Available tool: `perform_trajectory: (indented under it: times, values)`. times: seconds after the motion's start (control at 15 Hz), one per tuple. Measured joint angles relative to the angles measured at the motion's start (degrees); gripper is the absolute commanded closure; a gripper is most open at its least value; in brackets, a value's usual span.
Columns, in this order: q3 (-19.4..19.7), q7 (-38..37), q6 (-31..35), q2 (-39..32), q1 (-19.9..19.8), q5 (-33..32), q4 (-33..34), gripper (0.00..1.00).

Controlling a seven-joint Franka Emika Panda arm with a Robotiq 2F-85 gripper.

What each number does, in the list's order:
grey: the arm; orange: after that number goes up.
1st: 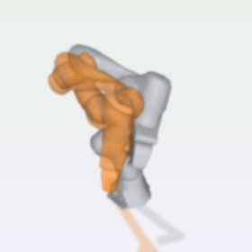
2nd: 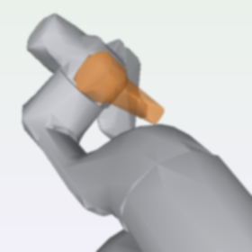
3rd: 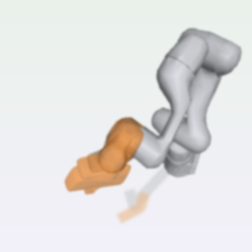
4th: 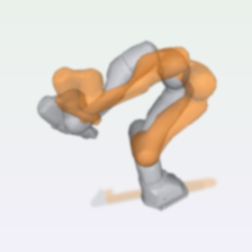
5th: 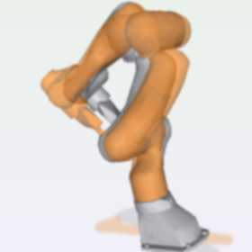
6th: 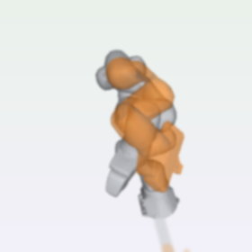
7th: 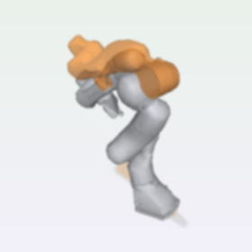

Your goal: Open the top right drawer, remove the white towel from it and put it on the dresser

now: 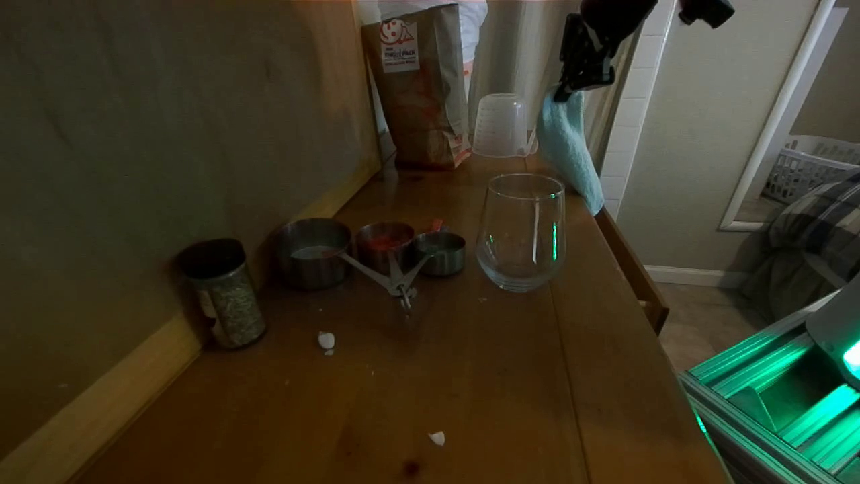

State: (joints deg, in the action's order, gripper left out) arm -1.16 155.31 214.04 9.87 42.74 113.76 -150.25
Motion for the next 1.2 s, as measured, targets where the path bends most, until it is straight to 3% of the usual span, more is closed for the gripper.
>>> perform_trajectory:
  times: [0.4, 0.93, 1.0, 1.2]
  values:
    - [10.36, 0.02, -2.92, -0.17, 10.81, 4.05, 2.13, 0.95]
    - [24.27, 0.02, -3.06, 0.90, 29.15, 4.83, 4.18, 0.94]
    - [26.21, 0.05, -2.79, 1.27, 31.44, 4.79, 4.38, 0.69]
    - [32.49, 0.05, 0.67, 2.14, 37.71, 4.26, 4.86, 0.59]
